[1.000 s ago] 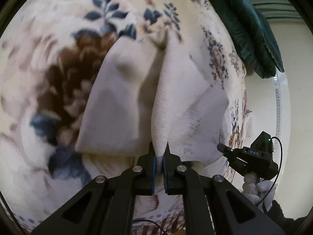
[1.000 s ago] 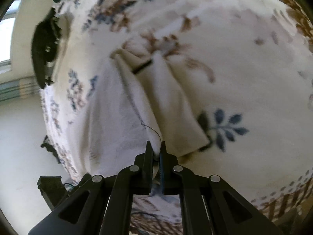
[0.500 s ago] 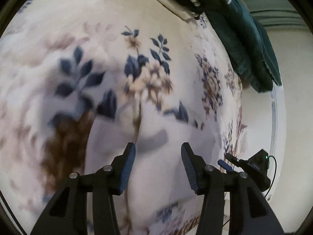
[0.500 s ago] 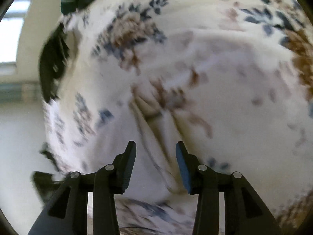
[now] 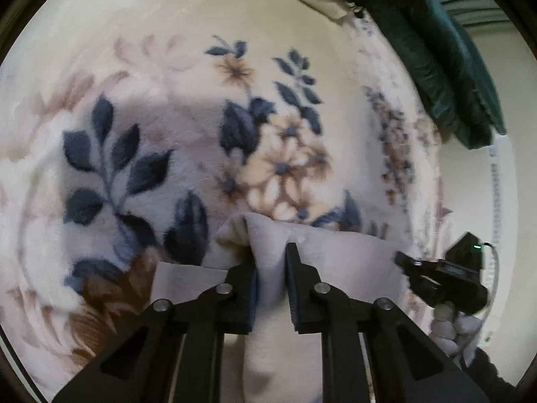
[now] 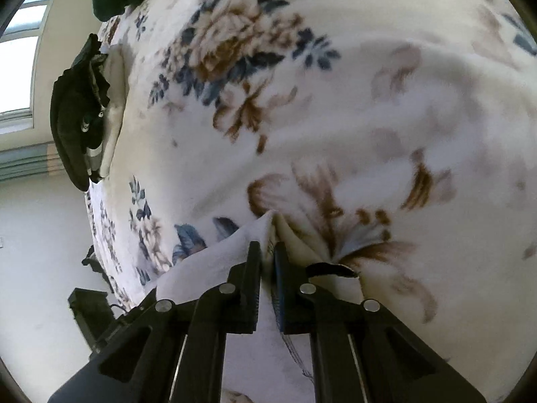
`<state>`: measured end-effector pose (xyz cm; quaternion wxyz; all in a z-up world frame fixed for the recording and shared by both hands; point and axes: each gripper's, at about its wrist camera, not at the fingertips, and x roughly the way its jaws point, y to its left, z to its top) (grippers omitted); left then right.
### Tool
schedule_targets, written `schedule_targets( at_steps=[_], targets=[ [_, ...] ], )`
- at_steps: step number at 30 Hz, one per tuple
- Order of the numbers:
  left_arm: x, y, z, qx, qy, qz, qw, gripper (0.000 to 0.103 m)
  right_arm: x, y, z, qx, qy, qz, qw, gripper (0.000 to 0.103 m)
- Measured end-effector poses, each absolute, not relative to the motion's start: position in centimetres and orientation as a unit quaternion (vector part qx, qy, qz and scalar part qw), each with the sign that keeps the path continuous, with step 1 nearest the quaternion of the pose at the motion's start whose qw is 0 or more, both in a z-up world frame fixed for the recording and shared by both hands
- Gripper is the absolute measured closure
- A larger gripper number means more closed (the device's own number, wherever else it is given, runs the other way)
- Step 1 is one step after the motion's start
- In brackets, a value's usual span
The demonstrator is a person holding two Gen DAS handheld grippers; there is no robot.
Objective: Fold small clothes
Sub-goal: 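Lift the folded grey top with both grippers and carry it onto the black garment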
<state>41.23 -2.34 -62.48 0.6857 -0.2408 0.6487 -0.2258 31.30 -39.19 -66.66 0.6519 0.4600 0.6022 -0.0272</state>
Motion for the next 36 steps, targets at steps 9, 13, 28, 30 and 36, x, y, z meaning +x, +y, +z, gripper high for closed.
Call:
schedule_targets(
  at_steps=[9,13,28,30,36],
  targets=[
    [37.6,5.8,-61.6,-0.295,0.633,-0.211,0.684,0.029,28.2,-41.8,-64.0,0.454,0.611,0.033,0.647,0.025],
    [35.9,7.8,-66.6,-0.393,0.639,-0.228,0.62,0.029,25.6,-42.6,-67.4,0.49,0.628,0.075,0.599,0.015],
    [38.1,3.0,-67.1,-0.444,0.625,-0.32,0.557,0.028,26.1,-39.3,-72.3,0.54,0.614,0.211,0.537,0.003],
    [38.2,2.7,-67.0,-0.441,0.626,-0.32,0.558,0.028,26.5,-38.7,-72.3,0.535,0.618,0.219,0.532,0.003],
    [37.6,1.9,-65.8,-0.385,0.635,-0.308,0.595,0.033,28.2,-36.4,-71.7,0.514,0.625,0.227,0.542,0.005]
  ],
)
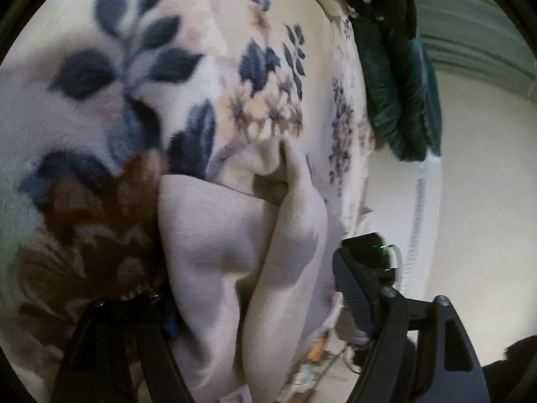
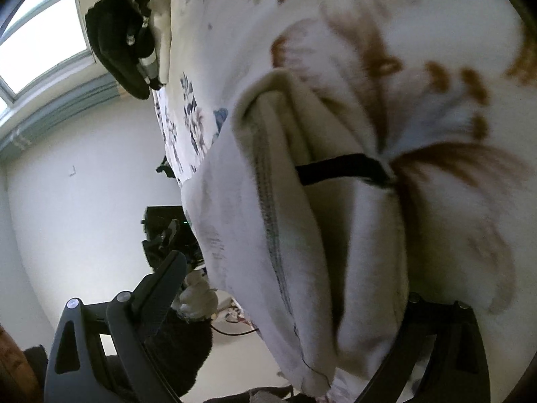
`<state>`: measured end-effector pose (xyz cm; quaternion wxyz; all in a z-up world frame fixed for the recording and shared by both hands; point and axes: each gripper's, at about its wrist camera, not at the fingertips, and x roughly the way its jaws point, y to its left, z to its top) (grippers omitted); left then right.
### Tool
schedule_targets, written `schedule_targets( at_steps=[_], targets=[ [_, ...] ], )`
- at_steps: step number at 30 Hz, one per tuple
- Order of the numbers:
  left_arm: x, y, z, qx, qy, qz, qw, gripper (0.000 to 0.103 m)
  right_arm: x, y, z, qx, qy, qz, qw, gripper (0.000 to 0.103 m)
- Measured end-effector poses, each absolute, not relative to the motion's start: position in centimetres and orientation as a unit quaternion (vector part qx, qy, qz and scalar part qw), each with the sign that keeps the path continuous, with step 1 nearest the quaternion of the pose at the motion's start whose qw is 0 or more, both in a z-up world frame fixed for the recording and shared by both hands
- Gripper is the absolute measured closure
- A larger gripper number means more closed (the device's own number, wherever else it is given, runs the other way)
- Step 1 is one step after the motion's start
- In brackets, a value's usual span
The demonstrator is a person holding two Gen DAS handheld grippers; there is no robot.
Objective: Fold small clothes
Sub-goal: 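Lift the folded grey top with both grippers and carry it onto the black garment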
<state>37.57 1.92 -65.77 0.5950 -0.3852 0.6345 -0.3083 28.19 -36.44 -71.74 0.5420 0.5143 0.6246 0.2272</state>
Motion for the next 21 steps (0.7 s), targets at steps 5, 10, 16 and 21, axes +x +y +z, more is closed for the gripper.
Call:
schedule_targets(
  at_steps=[5,10,16,21],
  targets=[
    [37.0,0.9,-65.2,-0.322,0.646,-0.284,0.631,0.08,28.2,-35.5,-71.6,0.477,0.641,0.214,0.562,0.071],
    [36.8,0.8,-63.6,-0.293,0.639,-0.277,0.655,0.084,28.1,-35.1,-70.0,0.467,0.627,0.2,0.591,0.081],
    [37.9,0.7,-59.5,-0.296,0.613,-0.289,0.673,0.085,29.1,-34.3,-65.8,0.461,0.601,0.212,0.617,0.083],
    [40.7,2.5,-55.0,-0.309,0.582,-0.289,0.695,0.085,32.4,-33.1,-61.1,0.454,0.576,0.238,0.637,0.083]
  ],
)
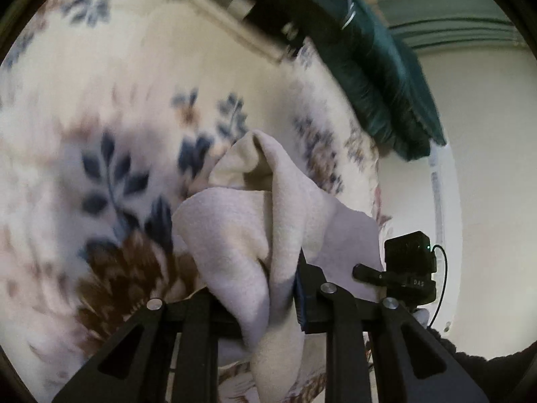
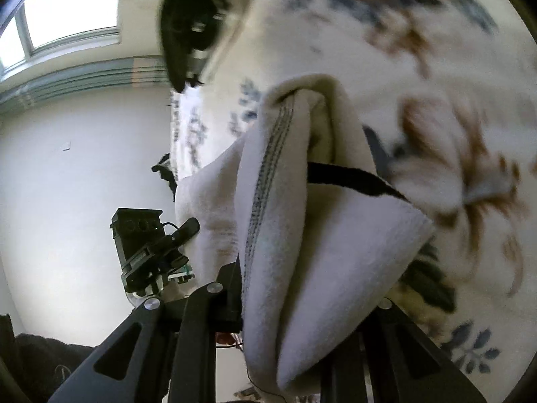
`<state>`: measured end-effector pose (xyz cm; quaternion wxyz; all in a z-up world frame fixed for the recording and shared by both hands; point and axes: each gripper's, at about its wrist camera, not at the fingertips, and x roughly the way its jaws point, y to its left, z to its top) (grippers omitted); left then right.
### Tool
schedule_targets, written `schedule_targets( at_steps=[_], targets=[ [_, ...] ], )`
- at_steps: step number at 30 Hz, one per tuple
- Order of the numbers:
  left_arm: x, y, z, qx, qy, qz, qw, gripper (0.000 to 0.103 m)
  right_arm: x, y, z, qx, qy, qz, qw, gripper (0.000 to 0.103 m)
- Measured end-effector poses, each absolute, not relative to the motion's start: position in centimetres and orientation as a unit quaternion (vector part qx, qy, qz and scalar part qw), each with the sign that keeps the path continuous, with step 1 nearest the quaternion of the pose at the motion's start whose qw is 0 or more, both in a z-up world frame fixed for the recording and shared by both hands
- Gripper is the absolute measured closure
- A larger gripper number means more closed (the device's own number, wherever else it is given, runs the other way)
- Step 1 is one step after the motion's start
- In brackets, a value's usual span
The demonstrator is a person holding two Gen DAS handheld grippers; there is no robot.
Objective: Fold small clothes
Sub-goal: 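Lift the folded grey top with both grippers and carry it onto the black garment, then open both grippers to release the grey top onto the black garment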
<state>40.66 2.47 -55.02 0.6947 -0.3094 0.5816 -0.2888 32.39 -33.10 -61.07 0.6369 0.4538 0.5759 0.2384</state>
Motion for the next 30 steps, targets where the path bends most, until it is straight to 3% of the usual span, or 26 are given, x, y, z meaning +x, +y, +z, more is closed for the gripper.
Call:
schedule_targets(
  at_steps=[5,12,16,22,25,27,28,30],
  targets=[
    [46.2,4.1,-50.2,-0.312,0.553,-0.293,0.715,0.085,38.1,-32.1,-55.9,0.438,0.554,0.256,0.66,0.083],
    [59.3,5.2,-43.1,-0.284,0.496,-0.289,0.768,0.085,52.7,-30.0,-49.7,0.425,0.503,0.28,0.699,0.083],
    [67.5,5.6,-42.4,-0.279,0.48,-0.28,0.783,0.085,62.4,-29.1,-49.1,0.43,0.496,0.273,0.703,0.083],
    [78.1,6.3,-46.8,-0.254,0.518,-0.236,0.782,0.083,75.1,-27.0,-50.2,0.383,0.525,0.237,0.722,0.083],
    [80.1,5.8,-49.4,-0.219,0.548,-0.209,0.78,0.079,78.5,-26.7,-51.5,0.354,0.554,0.205,0.725,0.083],
    [80.5,5.6,-50.6,-0.204,0.563,-0.185,0.779,0.07,79.4,-26.6,-51.9,0.328,0.571,0.184,0.73,0.083],
    [80.3,5.5,-50.6,-0.199,0.561,-0.182,0.782,0.069,79.8,-26.5,-52.0,0.309,0.582,0.173,0.732,0.081],
    [79.7,5.2,-49.7,-0.177,0.546,-0.163,0.803,0.055,79.5,-26.5,-51.6,0.276,0.594,0.152,0.74,0.069]
  ],
)
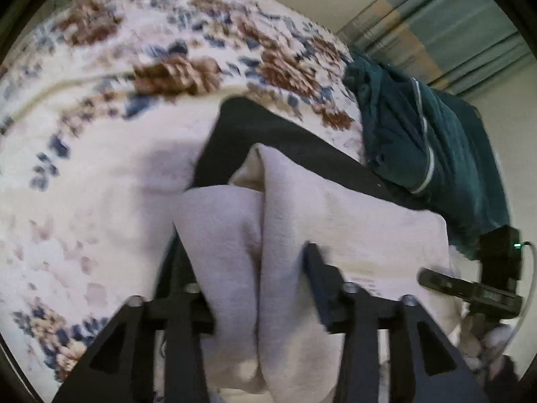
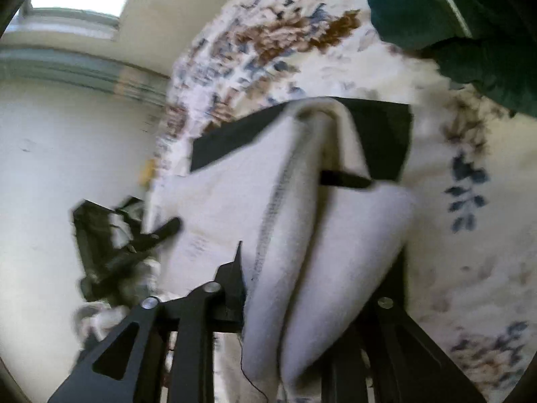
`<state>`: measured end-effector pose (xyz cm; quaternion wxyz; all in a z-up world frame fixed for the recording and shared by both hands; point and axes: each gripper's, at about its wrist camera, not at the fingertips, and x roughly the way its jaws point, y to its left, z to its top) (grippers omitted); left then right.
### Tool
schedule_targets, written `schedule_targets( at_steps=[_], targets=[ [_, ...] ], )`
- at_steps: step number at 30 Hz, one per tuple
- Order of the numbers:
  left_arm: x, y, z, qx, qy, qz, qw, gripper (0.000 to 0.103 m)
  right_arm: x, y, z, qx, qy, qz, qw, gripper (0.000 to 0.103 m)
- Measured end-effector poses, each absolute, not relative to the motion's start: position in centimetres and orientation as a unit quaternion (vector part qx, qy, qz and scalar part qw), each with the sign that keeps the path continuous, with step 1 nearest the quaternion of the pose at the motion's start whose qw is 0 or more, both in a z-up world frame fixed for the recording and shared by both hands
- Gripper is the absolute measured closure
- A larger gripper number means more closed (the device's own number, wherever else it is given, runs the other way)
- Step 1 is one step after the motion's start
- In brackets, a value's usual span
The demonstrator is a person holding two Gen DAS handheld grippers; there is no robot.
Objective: Fold small clothes
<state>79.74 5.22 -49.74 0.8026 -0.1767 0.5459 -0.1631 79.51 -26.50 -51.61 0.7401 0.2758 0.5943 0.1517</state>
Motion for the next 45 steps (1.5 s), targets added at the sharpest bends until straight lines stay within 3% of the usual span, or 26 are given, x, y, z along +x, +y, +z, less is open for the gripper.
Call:
schedule_targets(
  at_steps=[1,2,3,4,8,10,20,45],
  targets=[
    [79.3,5.0,-49.1,-0.162,0.534,-0.155,0.815,0.049,79.2,-26.4,-51.5,0.255,0.6,0.143,0.745,0.059],
    [78.9,4.8,-48.5,-0.147,0.525,-0.145,0.825,0.027,79.0,-26.2,-51.2,0.229,0.606,0.124,0.752,0.046],
    [78.6,4.5,-48.0,-0.127,0.521,-0.127,0.835,0.006,78.1,-26.1,-50.6,0.207,0.609,0.11,0.758,0.042],
    [78.6,4.4,-47.8,-0.113,0.517,-0.116,0.841,0.001,77.6,-26.0,-50.2,0.181,0.613,0.088,0.764,0.041],
    [76.4,3.1,-46.0,-0.053,0.503,-0.085,0.858,0.0,74.1,-25.2,-47.3,0.076,0.606,-0.001,0.792,0.01],
    [74.5,2.5,-44.9,-0.028,0.49,-0.065,0.869,0.0,72.5,-24.8,-46.1,0.04,0.593,-0.044,0.803,0.002],
    [63.5,-0.5,-38.4,-0.002,0.464,-0.035,0.885,0.0,61.6,-24.0,-37.6,-0.019,0.543,-0.133,0.829,0.001],
    [34.0,-1.3,-14.4,-0.013,0.351,-0.027,0.936,0.0,23.6,-23.0,-6.4,-0.03,0.37,-0.147,0.917,0.001]
  ],
)
